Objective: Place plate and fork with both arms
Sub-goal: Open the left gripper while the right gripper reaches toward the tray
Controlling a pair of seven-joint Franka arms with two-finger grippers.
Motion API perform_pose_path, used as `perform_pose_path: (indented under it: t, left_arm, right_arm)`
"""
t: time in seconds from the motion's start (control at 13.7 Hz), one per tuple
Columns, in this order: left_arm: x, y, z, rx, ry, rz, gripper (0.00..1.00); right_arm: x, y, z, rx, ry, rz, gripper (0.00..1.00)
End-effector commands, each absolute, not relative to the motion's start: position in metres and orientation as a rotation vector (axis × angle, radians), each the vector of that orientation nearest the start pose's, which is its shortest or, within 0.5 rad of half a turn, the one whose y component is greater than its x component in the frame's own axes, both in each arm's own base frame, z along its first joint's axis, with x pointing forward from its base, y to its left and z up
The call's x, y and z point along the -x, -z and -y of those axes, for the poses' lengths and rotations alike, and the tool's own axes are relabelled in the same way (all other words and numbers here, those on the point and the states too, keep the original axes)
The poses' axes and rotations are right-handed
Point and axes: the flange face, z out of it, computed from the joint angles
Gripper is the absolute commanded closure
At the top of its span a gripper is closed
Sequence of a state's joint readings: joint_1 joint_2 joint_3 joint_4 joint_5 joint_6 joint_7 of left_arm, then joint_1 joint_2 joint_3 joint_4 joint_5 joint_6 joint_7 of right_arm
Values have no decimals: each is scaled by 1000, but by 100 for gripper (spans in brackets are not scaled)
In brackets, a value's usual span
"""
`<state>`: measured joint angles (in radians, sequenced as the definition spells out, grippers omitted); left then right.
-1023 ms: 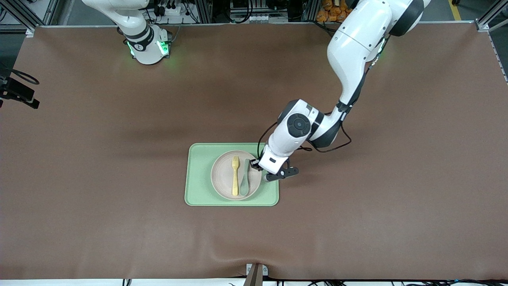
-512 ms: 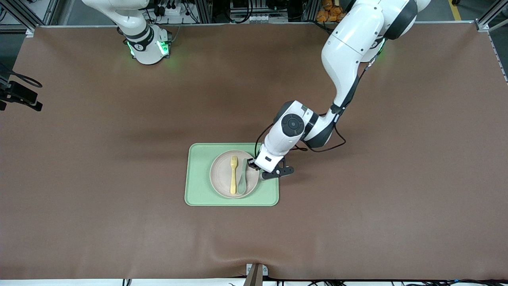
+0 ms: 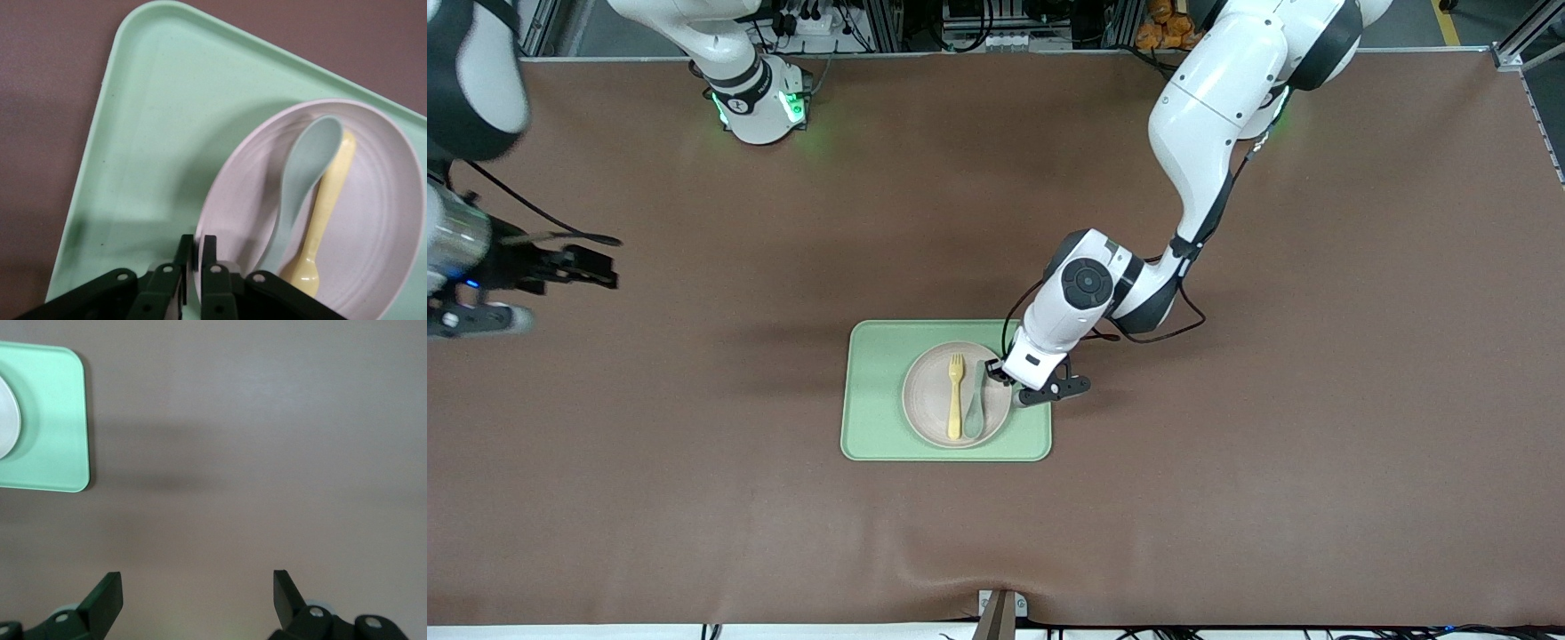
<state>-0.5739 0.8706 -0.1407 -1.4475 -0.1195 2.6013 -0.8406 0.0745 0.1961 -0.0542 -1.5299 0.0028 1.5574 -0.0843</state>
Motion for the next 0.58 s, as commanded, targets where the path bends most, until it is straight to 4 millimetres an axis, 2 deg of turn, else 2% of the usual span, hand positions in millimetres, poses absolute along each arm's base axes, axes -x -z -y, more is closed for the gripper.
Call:
perform_pose_path:
  t: [0.0,0.07,0.22,0.37,0.51]
  left_arm:
    - [-583,-208,474,3433,182,520,0]
    - [-584,-214,475,3436,192,539,0]
    - [-594,-233,467,3442,225,563,0]
    - [-617,-261,440,3426,245,614,0]
    - [-632,-299,417,3409,271,634,0]
  right_arm:
    - [-614,-515,-41,3127,-281,211,0]
    - [-617,-502,-51,3114,-307,225,0]
    - [-627,-479,-100,3099,-293,325,0]
    - [-638,-448,-147,3110,-250,376,0]
    - [-643,-420,-181,3130,-241,286,0]
